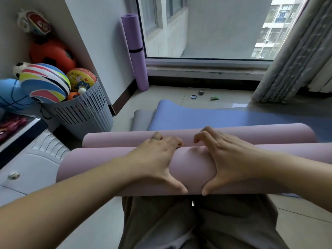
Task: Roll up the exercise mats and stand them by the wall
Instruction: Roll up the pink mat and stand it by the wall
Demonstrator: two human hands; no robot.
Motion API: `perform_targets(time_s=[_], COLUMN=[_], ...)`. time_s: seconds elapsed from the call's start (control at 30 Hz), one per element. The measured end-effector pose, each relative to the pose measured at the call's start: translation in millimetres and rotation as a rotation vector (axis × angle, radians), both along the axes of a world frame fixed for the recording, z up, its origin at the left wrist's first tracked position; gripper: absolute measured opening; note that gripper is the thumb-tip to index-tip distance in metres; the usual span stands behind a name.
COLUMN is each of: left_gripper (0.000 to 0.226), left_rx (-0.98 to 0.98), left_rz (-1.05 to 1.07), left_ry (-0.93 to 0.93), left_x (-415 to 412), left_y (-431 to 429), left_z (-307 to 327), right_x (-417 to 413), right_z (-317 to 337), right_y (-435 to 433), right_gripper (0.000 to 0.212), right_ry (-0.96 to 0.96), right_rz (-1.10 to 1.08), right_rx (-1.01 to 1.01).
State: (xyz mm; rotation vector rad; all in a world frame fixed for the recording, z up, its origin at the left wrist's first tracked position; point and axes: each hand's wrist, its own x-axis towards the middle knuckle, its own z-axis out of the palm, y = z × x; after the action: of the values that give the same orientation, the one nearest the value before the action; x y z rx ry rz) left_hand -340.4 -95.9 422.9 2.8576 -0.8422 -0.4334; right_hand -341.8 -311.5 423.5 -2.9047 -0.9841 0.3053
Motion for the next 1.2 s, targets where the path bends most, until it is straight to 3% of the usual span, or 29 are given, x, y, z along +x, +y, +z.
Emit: perform_targets(time_s=[0.17,0.4,0.47,0.53,0.6,0.67,0.8,1.03,1.2], left_gripper=[0.077,0.079,0.075,0.077,0.082,0.082,0.081,0.079,0.078], left_rx=[0.004,0.113,0.104,0.08,0.051,0.026,0.058,0.107,0.175], left_rz=[0.067,0.023,0.032,0.041,0.045,0.046,0.027,0.003,-0.022], left_ry=[0.189,0.216,0.233,0.253,0.275,0.283,0.256,0.221,0.071], left_x=[33.4,49.2,50.8,52.1,50.4,47.8,46.1,40.7,34.4], left_y=[-2.4,-10.4,-11.2,-10.5,-9.7,-8.4,-10.4,-9.2,-11.2], left_z=[6.6,13.4,14.2,13.1,11.2,9.1,13.3,16.3,15.2], right_x=[28.5,55.1,61.6,70.8,81.1,89.6,102.6,114.5,117.6], right_z=[10.2,11.7,16.7,14.0,4.3,-8.7,-18.8,-35.1,-27.6], right_y=[3.6,7.9,9.4,10.5,11.3,9.6,5.4,13.6,9.5], right_gripper=[0.083,0.077,0.081,0.07,0.046,0.035,0.046,0.066,0.05], right_ry=[0.167,0.461,0.561,0.592,0.442,0.297,0.172,-0.291,-0.262], right_rz=[-0.081,-0.233,-0.292,-0.324,-0.257,-0.215,-0.193,-0.12,-0.109], right_rx=[-0.011,-0.049,0.001,0.088,-0.025,-0.173,-0.232,-0.236,-0.036])
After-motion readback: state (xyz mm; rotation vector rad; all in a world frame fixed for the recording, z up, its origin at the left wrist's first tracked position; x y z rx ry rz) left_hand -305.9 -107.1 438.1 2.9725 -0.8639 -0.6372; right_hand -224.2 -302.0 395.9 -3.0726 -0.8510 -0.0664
